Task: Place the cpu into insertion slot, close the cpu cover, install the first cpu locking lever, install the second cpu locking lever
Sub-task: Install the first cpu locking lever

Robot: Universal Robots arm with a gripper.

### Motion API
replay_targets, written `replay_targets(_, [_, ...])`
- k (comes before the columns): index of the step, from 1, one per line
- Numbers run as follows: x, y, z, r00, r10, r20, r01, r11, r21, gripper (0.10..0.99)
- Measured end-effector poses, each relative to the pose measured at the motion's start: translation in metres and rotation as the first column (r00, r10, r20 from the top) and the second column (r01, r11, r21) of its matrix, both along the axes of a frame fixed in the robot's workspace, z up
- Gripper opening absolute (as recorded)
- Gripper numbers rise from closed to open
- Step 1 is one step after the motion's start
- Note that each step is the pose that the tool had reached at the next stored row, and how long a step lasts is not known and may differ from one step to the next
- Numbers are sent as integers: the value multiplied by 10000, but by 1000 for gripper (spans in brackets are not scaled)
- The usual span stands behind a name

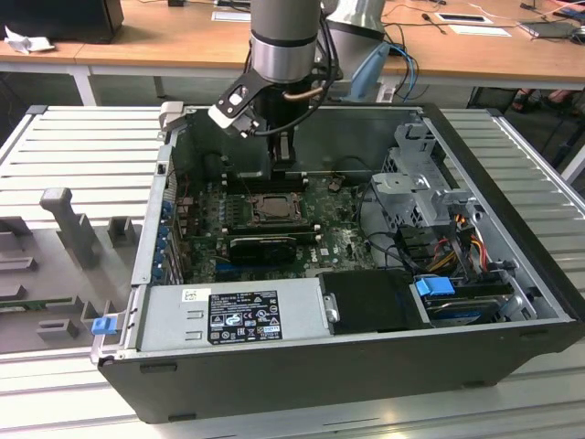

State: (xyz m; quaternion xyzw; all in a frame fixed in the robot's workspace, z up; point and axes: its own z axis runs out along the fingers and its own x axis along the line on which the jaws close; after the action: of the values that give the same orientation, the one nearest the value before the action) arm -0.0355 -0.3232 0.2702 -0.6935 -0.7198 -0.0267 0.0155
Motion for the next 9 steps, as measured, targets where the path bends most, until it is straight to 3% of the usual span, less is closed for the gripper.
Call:
replay_targets(1, [-1,6,60,10000,-2,1,2,10000,-16,106])
replay_targets(3, [-1,8,67,9998,212,0,-212,9997,-105,106])
replay_targets(9, [-5,8,67,9953,972,-7,-972,9950,-214,106])
